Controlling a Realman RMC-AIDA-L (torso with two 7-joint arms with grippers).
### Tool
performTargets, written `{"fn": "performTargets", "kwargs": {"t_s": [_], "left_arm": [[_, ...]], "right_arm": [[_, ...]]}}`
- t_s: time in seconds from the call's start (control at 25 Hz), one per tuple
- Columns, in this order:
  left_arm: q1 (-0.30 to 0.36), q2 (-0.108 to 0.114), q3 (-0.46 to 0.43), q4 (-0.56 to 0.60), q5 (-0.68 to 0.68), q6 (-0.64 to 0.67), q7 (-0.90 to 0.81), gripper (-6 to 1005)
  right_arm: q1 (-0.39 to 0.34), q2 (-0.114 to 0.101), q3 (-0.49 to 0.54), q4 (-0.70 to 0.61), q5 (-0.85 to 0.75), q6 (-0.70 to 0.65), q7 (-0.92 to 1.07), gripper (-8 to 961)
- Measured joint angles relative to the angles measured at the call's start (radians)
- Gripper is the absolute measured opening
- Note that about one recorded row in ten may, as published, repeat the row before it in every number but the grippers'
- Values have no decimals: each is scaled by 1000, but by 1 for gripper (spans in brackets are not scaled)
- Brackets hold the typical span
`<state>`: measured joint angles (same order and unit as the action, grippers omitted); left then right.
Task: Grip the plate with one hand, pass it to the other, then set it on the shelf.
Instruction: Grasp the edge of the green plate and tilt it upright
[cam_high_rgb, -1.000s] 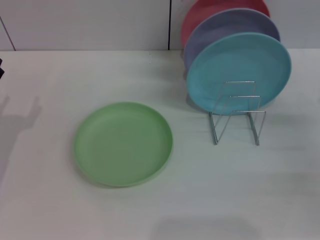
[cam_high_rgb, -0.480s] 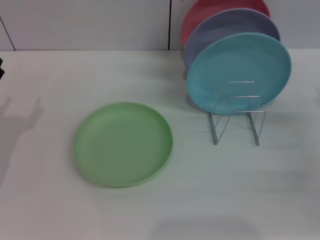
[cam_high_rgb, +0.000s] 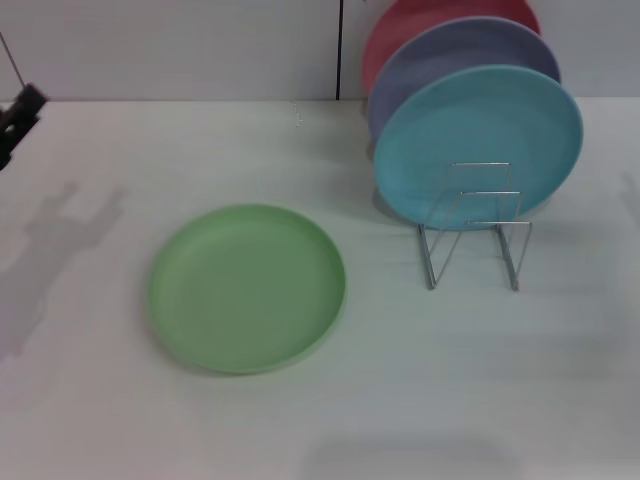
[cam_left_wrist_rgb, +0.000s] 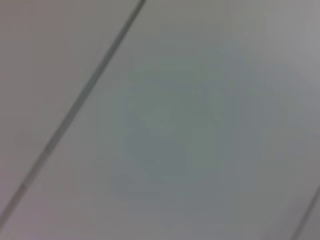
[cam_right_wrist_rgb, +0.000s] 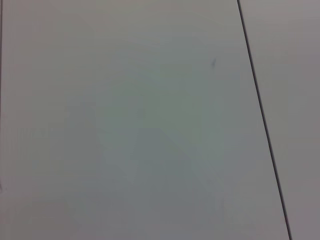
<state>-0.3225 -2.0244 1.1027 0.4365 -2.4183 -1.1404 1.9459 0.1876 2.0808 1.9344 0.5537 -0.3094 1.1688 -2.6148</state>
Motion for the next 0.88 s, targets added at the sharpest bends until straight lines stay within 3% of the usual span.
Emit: {"fn": "performTargets", "kwargs": {"t_s": [0.04,0.28,0.32,0.44,0.48,0.6,0.64,0.68,0.72,0.76,0.84,0.88], "left_arm": [[5,3,-3,80,108,31,-130,844],[6,8,-8,201,293,61,-344,845],[6,12,-8,267,408,69,-468,845],[7,14,-8,305,473,73,-532,846],[7,15,-8,365,582,80,-628,846],[7,15,-8,365,582,80,-628,843],[4,14,-7,491,814,96,-851,842],[4,14,-7,491,814,96,-851,841],[-19,5,-8,653,1179,77,-1176,841],[-28,3,-8,688,1254,55,-1244,840],[-28,3,-8,688,1254,55,-1244,838],[-49,1,-8,760,1392,-10,-1357,837]], "right_arm": [[0,0,2,0,0,0,-1,760],[-1,0,9,0,-2,-1,-1,759],[-1,0,9,0,-2,-1,-1,759],[3,1,10,0,-6,-2,-1,759],[3,1,10,0,-6,-2,-1,759],[6,1,10,0,-17,-2,-1,759],[8,1,10,0,-23,-2,-1,759],[8,1,10,0,-23,-2,-1,759],[8,1,10,0,-26,-2,-1,759],[8,1,10,0,-26,-2,-1,759],[11,1,11,-3,-28,-2,-1,759],[11,1,11,-3,-28,-2,-1,759]]}}
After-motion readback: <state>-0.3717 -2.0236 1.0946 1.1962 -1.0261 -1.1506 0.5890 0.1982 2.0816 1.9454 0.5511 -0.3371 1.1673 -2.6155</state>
